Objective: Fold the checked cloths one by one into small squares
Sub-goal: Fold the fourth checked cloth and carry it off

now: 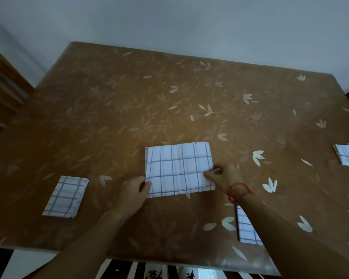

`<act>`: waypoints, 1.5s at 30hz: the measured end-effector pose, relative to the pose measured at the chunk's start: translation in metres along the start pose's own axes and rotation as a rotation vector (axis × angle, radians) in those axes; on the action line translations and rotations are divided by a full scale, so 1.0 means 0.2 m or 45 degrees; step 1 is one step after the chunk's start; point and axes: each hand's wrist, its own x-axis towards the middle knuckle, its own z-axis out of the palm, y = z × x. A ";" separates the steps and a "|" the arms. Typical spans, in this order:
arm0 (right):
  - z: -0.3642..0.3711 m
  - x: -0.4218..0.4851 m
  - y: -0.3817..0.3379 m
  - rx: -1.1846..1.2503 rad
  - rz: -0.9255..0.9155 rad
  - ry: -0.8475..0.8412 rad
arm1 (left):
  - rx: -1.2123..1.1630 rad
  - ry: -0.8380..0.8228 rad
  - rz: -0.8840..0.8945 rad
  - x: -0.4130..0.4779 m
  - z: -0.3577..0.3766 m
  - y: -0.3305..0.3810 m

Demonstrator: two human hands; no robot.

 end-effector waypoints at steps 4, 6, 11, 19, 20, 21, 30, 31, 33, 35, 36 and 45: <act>0.11 0.14 0.03 0.009 -0.078 0.073 | 0.004 0.030 -0.064 0.04 0.04 -0.07; 0.12 0.16 0.03 0.017 -0.089 0.076 | 0.036 0.026 -0.052 0.05 0.05 -0.10; 0.13 0.17 0.05 -0.050 -0.100 0.101 | 0.389 0.035 0.196 0.05 0.03 -0.14; 0.15 0.19 0.03 -0.052 -0.061 0.143 | 0.719 -0.168 0.402 0.06 0.05 -0.20; 0.15 0.18 0.03 -0.113 -0.080 0.178 | 0.745 -0.172 0.406 0.06 0.05 -0.21; 0.16 0.16 0.03 -0.214 -0.116 0.220 | 0.764 -0.178 0.409 0.06 0.06 -0.22; 0.59 -0.11 -0.01 -0.664 -0.872 0.274 | 0.892 -0.143 0.441 0.07 0.06 -0.23; 0.65 -0.14 -0.01 -0.703 -0.929 0.250 | 0.892 -0.134 0.441 0.07 0.06 -0.23; 0.74 -0.20 -0.02 -0.763 -1.030 0.212 | 0.887 -0.131 0.461 0.06 0.05 -0.23; 0.81 -0.22 -0.02 -0.776 -1.093 0.175 | 0.902 -0.153 0.497 0.05 0.05 -0.23; 0.83 -0.23 -0.02 -0.789 -1.103 0.158 | 0.907 -0.161 0.511 0.04 0.05 -0.23; 0.87 -0.24 0.01 -0.894 -1.028 0.069 | 0.953 -0.146 0.495 0.04 0.07 -0.25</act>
